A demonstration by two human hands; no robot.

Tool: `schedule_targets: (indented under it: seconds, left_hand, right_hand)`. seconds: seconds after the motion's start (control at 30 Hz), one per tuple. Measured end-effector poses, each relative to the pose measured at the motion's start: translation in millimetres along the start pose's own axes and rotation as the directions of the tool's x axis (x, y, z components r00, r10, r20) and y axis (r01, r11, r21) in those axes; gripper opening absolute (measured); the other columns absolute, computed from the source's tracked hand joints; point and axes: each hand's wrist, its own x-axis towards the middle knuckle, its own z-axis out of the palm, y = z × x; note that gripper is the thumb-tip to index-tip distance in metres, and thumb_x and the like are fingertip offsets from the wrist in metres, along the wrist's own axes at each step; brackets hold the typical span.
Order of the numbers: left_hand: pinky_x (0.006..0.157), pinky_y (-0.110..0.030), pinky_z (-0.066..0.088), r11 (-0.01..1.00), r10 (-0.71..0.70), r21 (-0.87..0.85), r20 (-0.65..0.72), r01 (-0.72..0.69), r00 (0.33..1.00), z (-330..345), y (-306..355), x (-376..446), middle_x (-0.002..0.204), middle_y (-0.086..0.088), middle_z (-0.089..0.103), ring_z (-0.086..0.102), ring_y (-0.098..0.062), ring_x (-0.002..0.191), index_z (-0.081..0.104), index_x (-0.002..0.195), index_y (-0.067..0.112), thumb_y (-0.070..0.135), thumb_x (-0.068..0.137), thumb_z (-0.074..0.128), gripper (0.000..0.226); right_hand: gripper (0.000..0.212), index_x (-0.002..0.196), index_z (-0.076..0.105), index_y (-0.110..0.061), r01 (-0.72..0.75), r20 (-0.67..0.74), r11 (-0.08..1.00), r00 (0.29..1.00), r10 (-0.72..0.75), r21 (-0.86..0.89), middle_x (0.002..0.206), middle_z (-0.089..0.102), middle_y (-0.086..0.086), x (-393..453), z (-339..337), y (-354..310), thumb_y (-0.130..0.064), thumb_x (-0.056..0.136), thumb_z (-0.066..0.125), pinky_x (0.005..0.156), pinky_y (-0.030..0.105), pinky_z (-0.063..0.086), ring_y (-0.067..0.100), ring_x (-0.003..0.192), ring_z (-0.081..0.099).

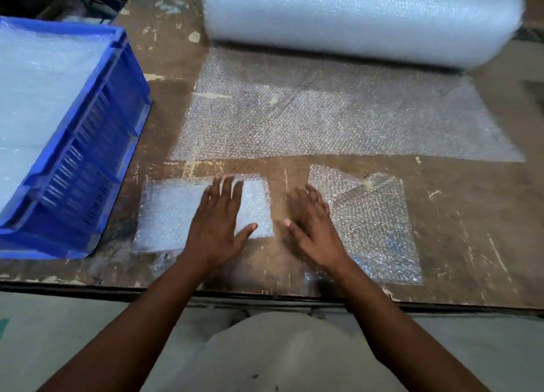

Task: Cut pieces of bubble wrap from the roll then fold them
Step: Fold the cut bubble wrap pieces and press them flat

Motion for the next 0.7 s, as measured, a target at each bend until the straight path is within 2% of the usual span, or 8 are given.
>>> schedule_targets:
  seconds: [0.07, 0.13, 0.23, 0.3, 0.37, 0.43, 0.53, 0.7]
  left_hand:
    - [0.127, -0.056, 0.032, 0.991, 0.137, -0.013, 0.038, -0.136, 0.99, 6, 35, 1, 0.165, -0.016, 0.045, 0.035, -0.037, 0.157, 0.041, 0.161, 0.013, 0.056, 0.103, 0.045, 0.073]
    - [0.122, -0.05, 0.04, 0.959, 0.282, -0.054, 0.063, -0.279, 0.957, 14, 68, 0, 0.156, -0.01, 0.057, 0.047, -0.032, 0.15, 0.054, 0.151, 0.018, 0.052, 0.102, 0.052, 0.059]
    - [0.118, -0.043, 0.043, 0.89, 0.453, -0.102, 0.11, -0.444, 0.885, 32, 103, -1, 0.149, -0.006, 0.062, 0.053, -0.028, 0.144, 0.065, 0.141, 0.019, 0.052, 0.101, 0.057, 0.053]
    - [0.117, -0.043, 0.045, 0.868, 0.497, -0.096, 0.186, -0.487, 0.848, 44, 119, 0, 0.15, -0.003, 0.062, 0.053, -0.027, 0.144, 0.066, 0.141, 0.024, 0.056, 0.102, 0.055, 0.052]
    - [0.119, -0.043, 0.042, 0.873, 0.486, -0.082, 0.251, -0.481, 0.837, 50, 127, 0, 0.155, 0.0, 0.059, 0.049, -0.025, 0.149, 0.064, 0.144, 0.03, 0.062, 0.104, 0.051, 0.052]
    - [0.121, -0.044, 0.039, 0.885, 0.457, -0.051, 0.28, -0.463, 0.844, 49, 133, 0, 0.158, 0.0, 0.057, 0.044, -0.025, 0.153, 0.064, 0.145, 0.033, 0.065, 0.104, 0.048, 0.054]
    - [0.123, -0.051, 0.036, 0.903, 0.405, 0.015, 0.305, -0.429, 0.862, 44, 143, -1, 0.16, -0.002, 0.055, 0.04, -0.029, 0.155, 0.064, 0.145, 0.033, 0.07, 0.103, 0.047, 0.058]
    - [0.124, -0.05, 0.03, 0.924, 0.365, 0.02, 0.261, -0.383, 0.894, 42, 157, -4, 0.157, 0.0, 0.057, 0.044, -0.028, 0.154, 0.068, 0.142, 0.03, 0.066, 0.101, 0.053, 0.056]
  right_hand:
    - [0.072, 0.165, 0.037, -0.02, -0.018, -0.051, 1.0, 0.999, 0.017, -0.021, 0.177, 0.017, 0.003, -29, -27, 31, -0.055, 0.103, 0.051, 0.132, 0.044, 0.005, 0.018, 0.164, 0.011]
    - [0.058, 0.152, 0.056, -0.018, -0.057, -0.124, 0.998, 0.991, 0.055, -0.016, 0.17, 0.037, 0.007, -57, -56, 67, -0.041, 0.099, 0.063, 0.128, 0.057, 0.027, 0.027, 0.157, 0.035]
    - [0.054, 0.141, 0.06, -0.032, -0.078, -0.168, 0.997, 0.983, 0.078, 0.005, 0.155, 0.055, 0.003, -97, -99, 111, -0.04, 0.089, 0.075, 0.116, 0.052, 0.046, 0.029, 0.141, 0.055]
    - [0.059, 0.137, 0.063, -0.032, -0.078, -0.087, 0.996, 0.993, 0.075, -0.033, 0.151, 0.057, -0.002, -121, -119, 139, -0.055, 0.085, 0.076, 0.116, 0.039, 0.044, 0.023, 0.141, 0.055]
    - [0.065, 0.134, 0.072, -0.027, -0.084, 0.023, 0.996, 0.996, 0.085, -0.035, 0.158, 0.053, -0.006, -138, -128, 168, -0.066, 0.082, 0.079, 0.122, 0.042, 0.038, 0.019, 0.151, 0.045]
    - [0.051, 0.126, 0.076, -0.034, -0.1, 0.051, 0.994, 0.994, 0.097, 0.049, 0.159, 0.052, -0.014, -149, -132, 190, -0.049, 0.079, 0.091, 0.126, 0.042, 0.032, 0.014, 0.156, 0.037]
    - [0.039, 0.12, 0.079, -0.038, -0.057, 0.012, 0.998, 0.998, 0.057, 0.036, 0.157, 0.053, -0.016, -154, -139, 198, -0.041, 0.082, 0.089, 0.126, 0.023, 0.021, 0.009, 0.156, 0.034]
    - [0.013, 0.103, 0.083, -0.024, 0.133, -0.112, 0.979, 0.982, -0.151, -0.156, 0.15, 0.062, -0.003, -157, -136, 200, -0.025, 0.092, 0.077, 0.124, 0.041, 0.033, 0.022, 0.148, 0.05]
